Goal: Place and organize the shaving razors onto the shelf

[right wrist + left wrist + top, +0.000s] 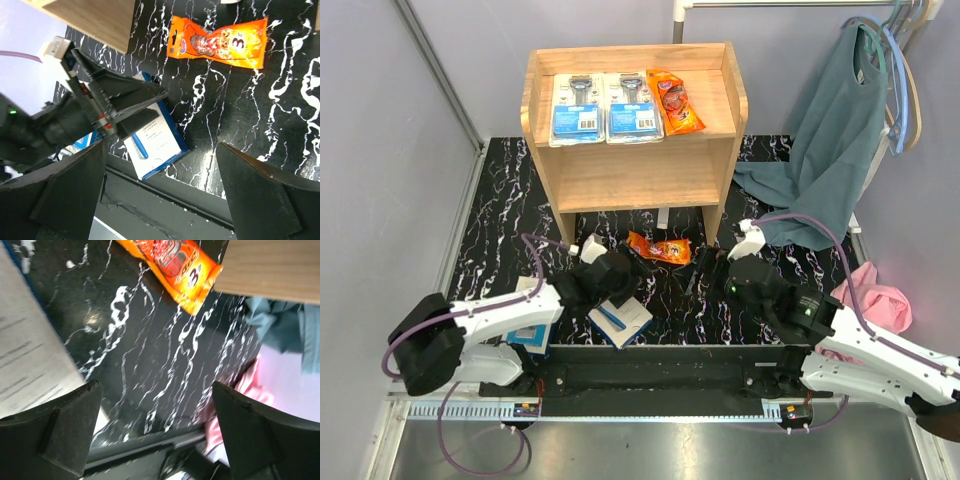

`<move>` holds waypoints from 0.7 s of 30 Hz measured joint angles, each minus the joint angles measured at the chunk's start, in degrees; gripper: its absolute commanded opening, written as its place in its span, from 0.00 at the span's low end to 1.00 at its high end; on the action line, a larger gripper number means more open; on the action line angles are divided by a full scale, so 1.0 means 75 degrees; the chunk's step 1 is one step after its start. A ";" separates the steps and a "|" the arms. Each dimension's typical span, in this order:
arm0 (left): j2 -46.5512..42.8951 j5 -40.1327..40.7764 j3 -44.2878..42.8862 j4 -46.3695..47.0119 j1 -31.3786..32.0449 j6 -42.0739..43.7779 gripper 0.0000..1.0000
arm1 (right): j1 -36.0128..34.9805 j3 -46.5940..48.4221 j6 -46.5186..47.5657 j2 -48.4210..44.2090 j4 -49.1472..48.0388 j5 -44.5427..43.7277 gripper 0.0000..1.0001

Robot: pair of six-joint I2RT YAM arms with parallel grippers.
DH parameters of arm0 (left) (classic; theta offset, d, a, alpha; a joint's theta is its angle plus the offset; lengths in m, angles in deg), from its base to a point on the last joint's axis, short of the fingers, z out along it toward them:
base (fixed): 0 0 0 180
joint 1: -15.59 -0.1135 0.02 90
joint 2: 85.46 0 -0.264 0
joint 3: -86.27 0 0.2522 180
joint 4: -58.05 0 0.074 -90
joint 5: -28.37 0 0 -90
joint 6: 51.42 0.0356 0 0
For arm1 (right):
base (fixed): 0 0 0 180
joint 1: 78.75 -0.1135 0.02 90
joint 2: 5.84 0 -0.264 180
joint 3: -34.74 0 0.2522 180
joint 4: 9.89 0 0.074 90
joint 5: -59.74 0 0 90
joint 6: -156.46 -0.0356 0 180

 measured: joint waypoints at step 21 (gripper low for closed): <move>0.3153 0.0513 -0.0425 0.2766 0.0044 -0.2349 0.72 | 0.0000 -0.0239 -0.0286 -0.0965 0.0603 -0.0335 1.00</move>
